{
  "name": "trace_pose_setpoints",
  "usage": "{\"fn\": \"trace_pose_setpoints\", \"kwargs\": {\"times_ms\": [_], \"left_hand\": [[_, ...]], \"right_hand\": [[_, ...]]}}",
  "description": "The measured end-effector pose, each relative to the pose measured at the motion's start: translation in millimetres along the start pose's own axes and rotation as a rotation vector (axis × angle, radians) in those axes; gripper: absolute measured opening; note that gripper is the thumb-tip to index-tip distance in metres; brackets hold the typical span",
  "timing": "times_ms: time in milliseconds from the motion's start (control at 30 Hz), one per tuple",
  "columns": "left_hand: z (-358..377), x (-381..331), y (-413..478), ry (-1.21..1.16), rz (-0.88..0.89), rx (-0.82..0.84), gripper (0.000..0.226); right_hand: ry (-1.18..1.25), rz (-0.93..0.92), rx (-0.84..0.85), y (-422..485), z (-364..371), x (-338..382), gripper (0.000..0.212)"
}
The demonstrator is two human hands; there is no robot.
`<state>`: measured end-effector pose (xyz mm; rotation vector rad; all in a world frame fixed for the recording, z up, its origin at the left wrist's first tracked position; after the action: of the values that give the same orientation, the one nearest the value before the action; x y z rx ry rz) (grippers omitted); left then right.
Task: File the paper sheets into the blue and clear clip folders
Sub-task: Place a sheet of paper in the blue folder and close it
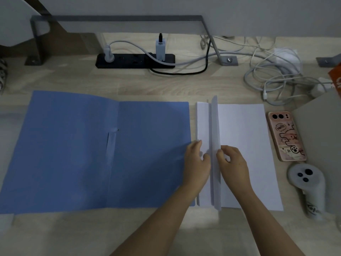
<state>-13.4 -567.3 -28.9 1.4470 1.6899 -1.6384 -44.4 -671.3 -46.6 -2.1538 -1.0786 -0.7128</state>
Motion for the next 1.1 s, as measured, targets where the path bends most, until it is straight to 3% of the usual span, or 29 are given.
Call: {"fn": "trace_pose_setpoints", "kwargs": {"times_ms": [233,500,633,767,933,1100], "left_hand": [[16,11,-4,0.195,0.046,0.136,0.057],[15,5,-9,0.084,0.104,0.087,0.050],[18,-2,-6,-0.089,-0.035,0.148,0.048],[15,-6,0,-0.098,-0.088,0.151,0.045],[12,3,9,-0.020,-0.141,0.097,0.040],[-11,-7,2,-0.139,-0.048,0.087,0.034]], "right_hand": [[0.050,0.013,0.006,0,0,-1,0.028],[0.104,-0.004,0.030,-1,-4,1,0.020],[0.266,0.093,0.059,0,-10,-9,0.027],[0.508,0.209,0.082,-3,-21,-16,0.035],[0.545,0.211,0.129,-5,-30,-13,0.030],[0.463,0.184,-0.076,-4,-62,-13,0.037]]}}
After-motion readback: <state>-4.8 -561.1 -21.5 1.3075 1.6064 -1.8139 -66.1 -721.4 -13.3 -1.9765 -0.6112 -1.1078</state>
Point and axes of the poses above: each hand's wrist, its own y-axis towards the middle knuckle, its own z-axis out of the palm, x = y × z, the point moved 2 cm from there along y, towards the middle knuckle, and after that the axes turned 1 degree about y, right-handed, at the moved point
